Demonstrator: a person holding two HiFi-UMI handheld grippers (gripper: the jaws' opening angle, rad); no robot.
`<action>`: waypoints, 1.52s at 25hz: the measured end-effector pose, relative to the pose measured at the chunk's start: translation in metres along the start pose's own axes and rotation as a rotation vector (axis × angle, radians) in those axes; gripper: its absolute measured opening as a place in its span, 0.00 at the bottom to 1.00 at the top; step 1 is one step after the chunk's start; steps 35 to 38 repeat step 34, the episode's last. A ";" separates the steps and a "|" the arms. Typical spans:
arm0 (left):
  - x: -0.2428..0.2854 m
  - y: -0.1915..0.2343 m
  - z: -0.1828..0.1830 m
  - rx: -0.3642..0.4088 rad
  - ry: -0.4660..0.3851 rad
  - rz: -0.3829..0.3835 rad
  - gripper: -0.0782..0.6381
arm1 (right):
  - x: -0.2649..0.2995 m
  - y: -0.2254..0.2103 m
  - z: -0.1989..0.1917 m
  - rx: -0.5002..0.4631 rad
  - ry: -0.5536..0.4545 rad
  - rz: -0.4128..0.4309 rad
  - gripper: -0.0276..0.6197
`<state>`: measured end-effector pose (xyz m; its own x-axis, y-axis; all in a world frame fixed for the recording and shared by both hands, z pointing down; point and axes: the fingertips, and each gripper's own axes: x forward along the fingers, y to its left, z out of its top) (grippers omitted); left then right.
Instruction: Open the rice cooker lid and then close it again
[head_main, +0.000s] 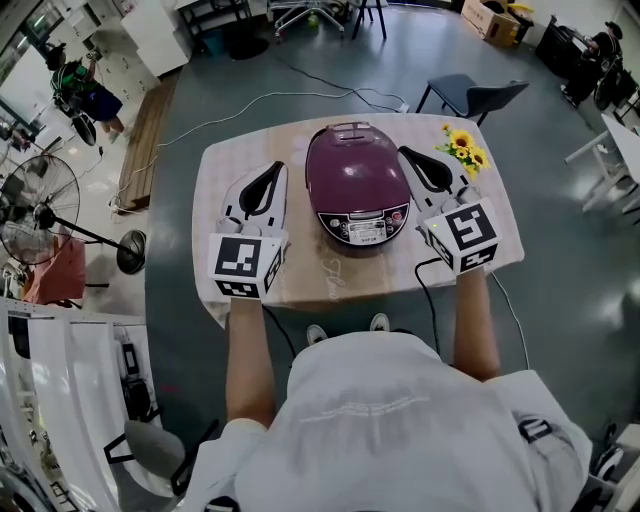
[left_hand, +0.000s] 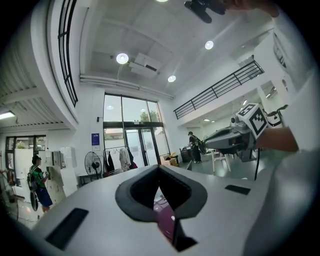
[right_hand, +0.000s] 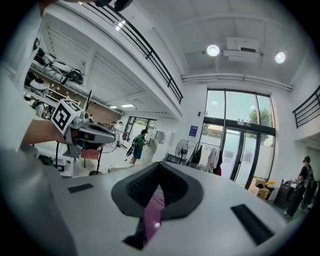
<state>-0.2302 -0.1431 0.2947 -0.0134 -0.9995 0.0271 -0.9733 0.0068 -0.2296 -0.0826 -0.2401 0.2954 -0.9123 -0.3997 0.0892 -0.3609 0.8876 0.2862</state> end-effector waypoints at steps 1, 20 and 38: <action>0.000 0.000 0.000 0.002 0.002 -0.001 0.13 | 0.001 0.001 0.000 -0.001 0.003 0.000 0.08; -0.011 0.006 -0.002 -0.003 -0.007 -0.026 0.13 | 0.010 0.021 -0.007 -0.012 0.045 0.007 0.08; -0.009 0.008 -0.015 -0.031 0.008 -0.053 0.13 | 0.014 0.025 -0.017 0.006 0.070 0.001 0.08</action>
